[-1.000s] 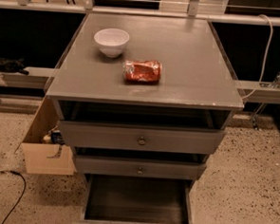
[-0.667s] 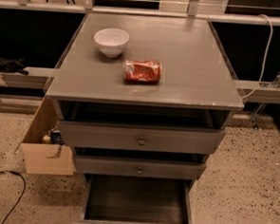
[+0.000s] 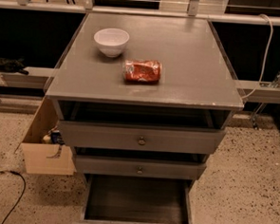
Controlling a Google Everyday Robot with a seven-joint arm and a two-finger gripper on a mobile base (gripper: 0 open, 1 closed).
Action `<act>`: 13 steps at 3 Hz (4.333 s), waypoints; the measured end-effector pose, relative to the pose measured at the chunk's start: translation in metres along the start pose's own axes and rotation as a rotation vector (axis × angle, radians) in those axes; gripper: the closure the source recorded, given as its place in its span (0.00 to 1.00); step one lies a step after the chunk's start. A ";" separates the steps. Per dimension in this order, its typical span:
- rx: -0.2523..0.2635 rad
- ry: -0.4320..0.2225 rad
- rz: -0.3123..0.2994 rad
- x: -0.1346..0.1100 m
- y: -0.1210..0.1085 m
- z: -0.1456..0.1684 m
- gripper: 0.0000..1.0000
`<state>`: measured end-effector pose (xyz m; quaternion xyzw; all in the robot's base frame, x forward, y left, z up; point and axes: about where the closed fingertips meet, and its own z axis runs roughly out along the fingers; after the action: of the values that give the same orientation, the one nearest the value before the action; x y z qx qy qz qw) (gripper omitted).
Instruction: Close bottom drawer
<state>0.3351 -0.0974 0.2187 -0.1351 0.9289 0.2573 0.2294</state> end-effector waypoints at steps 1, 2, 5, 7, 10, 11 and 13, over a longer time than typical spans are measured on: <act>0.006 0.039 -0.048 0.015 0.012 0.014 0.00; 0.016 0.085 -0.092 0.031 0.014 0.037 0.00; 0.079 0.049 -0.114 0.023 0.013 0.042 0.00; 0.104 -0.044 -0.089 0.000 0.005 0.055 0.00; 0.129 -0.103 -0.080 -0.006 0.000 0.055 0.18; 0.129 -0.103 -0.080 -0.006 0.000 0.055 0.42; 0.181 -0.122 -0.049 -0.045 -0.018 0.067 1.00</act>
Offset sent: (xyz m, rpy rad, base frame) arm -0.0151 0.0321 -0.0709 -0.1371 0.0286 0.1325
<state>0.4038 -0.0701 0.1824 -0.1206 0.9291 0.1744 0.3031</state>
